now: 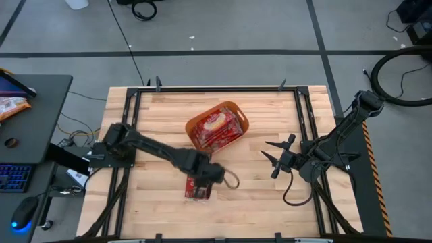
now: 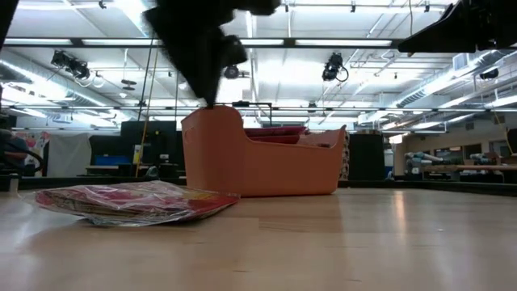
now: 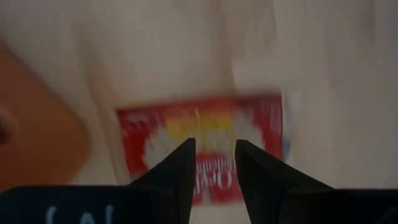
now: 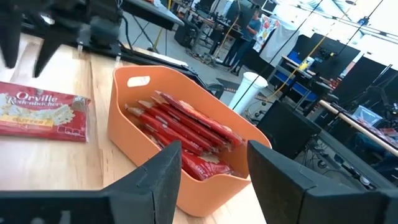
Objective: Sort popcorn bags into baskets
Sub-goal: Put the pop corn bag into the orange bin
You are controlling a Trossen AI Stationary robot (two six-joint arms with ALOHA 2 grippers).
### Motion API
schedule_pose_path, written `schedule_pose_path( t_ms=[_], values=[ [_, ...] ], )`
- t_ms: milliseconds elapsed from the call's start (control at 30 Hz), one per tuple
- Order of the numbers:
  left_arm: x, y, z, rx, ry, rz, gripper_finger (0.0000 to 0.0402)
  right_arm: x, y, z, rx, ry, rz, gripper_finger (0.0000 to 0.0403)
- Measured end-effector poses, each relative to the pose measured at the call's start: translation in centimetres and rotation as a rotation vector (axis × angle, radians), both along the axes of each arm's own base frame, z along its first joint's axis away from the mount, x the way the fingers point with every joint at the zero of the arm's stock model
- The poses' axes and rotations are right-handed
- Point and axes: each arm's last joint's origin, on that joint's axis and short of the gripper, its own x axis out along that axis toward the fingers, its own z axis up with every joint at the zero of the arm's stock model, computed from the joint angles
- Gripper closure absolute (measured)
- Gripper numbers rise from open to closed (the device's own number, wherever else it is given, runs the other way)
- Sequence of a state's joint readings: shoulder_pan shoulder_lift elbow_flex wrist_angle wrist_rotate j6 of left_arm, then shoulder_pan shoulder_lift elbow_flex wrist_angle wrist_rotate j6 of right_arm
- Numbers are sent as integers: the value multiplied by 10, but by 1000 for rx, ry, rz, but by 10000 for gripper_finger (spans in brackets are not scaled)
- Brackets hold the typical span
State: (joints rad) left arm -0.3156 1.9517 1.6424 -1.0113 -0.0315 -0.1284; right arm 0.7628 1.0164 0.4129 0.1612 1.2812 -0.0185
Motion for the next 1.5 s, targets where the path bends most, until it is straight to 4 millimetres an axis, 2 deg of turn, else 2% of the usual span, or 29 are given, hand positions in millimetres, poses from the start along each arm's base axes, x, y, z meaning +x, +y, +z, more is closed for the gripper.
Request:
schedule_pose_path(
  t_ms=[200,300,400,667,800,1233,1400,1500],
  values=[
    [-23,-32,-25,208,197,-373,284,0,0,0,1,-1,0,215],
    [-31,-46,-28,358,212,-539,284,0,0,0,2,-1,1,215],
    [-36,-56,-31,412,223,-632,283,0,0,0,1,-1,1,215],
    [-54,-47,-67,466,305,-521,237,0,1,0,8,4,17,215],
    [-58,-45,-77,501,311,-558,224,0,0,0,8,4,15,215],
    [-74,-64,-106,618,221,-878,229,1,0,0,8,3,14,215],
    [-78,-65,-112,651,197,-885,236,0,0,0,8,3,14,215],
    [-77,-66,-112,646,172,-859,262,1,0,0,8,3,14,215]
  ],
)
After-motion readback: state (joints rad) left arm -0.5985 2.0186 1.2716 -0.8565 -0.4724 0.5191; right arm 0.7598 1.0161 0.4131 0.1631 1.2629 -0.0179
